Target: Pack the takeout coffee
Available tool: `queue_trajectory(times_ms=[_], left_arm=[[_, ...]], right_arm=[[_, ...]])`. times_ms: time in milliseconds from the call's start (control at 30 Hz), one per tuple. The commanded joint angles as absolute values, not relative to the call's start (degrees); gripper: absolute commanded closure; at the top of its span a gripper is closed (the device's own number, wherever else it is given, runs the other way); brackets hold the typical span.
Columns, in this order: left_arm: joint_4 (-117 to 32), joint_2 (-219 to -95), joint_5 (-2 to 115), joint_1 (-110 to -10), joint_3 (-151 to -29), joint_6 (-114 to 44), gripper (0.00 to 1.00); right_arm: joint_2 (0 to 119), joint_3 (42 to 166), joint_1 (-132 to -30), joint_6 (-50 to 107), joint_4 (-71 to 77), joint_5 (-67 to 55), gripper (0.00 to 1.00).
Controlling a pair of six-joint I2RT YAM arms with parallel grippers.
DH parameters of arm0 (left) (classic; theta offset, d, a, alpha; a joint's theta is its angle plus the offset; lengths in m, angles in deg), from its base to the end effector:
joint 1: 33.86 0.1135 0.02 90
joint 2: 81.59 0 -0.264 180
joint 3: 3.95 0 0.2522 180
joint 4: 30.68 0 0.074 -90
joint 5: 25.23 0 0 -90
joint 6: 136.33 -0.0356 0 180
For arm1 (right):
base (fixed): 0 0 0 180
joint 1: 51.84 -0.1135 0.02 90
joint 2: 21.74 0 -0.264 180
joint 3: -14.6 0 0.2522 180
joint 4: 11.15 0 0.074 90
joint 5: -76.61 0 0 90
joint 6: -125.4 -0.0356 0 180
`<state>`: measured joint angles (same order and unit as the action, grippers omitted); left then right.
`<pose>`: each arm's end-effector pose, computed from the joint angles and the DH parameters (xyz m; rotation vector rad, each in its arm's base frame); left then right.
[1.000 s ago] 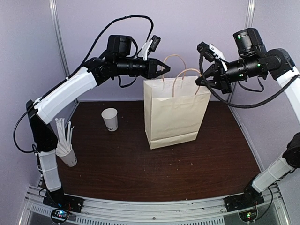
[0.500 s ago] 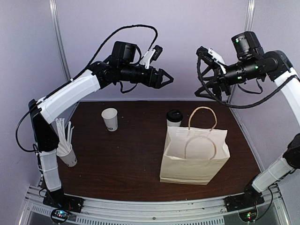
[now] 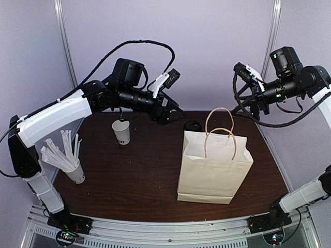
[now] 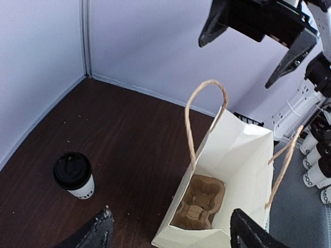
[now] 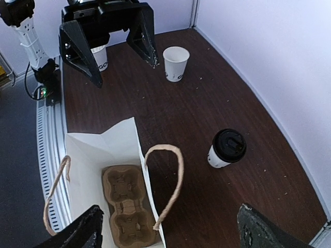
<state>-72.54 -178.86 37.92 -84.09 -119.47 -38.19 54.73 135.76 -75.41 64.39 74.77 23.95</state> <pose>0.2370 -0.3099 0.4120 1.0542 1.8317 -1.1013 0.1879 0.1056 0.4801 -1.2636 1.8054 0.6885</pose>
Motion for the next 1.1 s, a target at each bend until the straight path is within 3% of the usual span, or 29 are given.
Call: queue_trajectory(times_ms=[0, 100, 200, 433, 633, 733, 800, 833, 933, 1067], left_arm=[[-71.1, -174.7, 40.9, -87.9, -113.2, -43.3, 0.21], [-71.1, -172.8, 42.0, -90.6, -111.2, -45.7, 0.21], [-68.5, -171.7, 34.8, -91.9, -109.0, -45.8, 0.21], [-61.5, -174.3, 28.8, -94.2, -108.2, -41.4, 0.23], [-59.0, -181.1, 28.8, -94.8, -114.1, -39.8, 0.45], [-58.8, -182.9, 27.9, -94.8, -116.3, -40.3, 0.65], [-59.9, -183.9, 28.0, -94.8, -117.9, -41.2, 0.74], [-60.0, -183.9, 28.0, -94.8, -118.1, -41.6, 0.69], [-58.8, -181.8, 28.5, -94.9, -116.8, -42.2, 0.41], [-56.1, -175.6, 31.5, -94.9, -110.1, -43.7, 0.33]], right_arm=[[52.7, 129.2, -75.3, 67.6, 78.2, 28.8, 0.11], [52.8, 125.7, -75.3, 66.7, 76.3, 25.9, 0.12], [53.4, 124.4, -75.3, 65.6, 74.9, 24.5, 0.17], [54.1, 123.1, -75.3, 64.5, 72.2, 26.1, 0.34], [56.4, 125.5, -75.3, 64.0, 71.7, 28.4, 0.86], [58.2, 127.8, -75.3, 64.0, 71.0, 28.2, 1.0], [59.5, 129.8, -75.3, 63.6, 70.1, 27.8, 1.0], [60.4, 130.8, -75.3, 63.4, 69.5, 27.5, 1.0], [61.4, 133.5, -75.3, 61.9, 67.4, 27.1, 1.0], [61.0, 134.2, -75.3, 60.9, 65.3, 27.8, 1.0]])
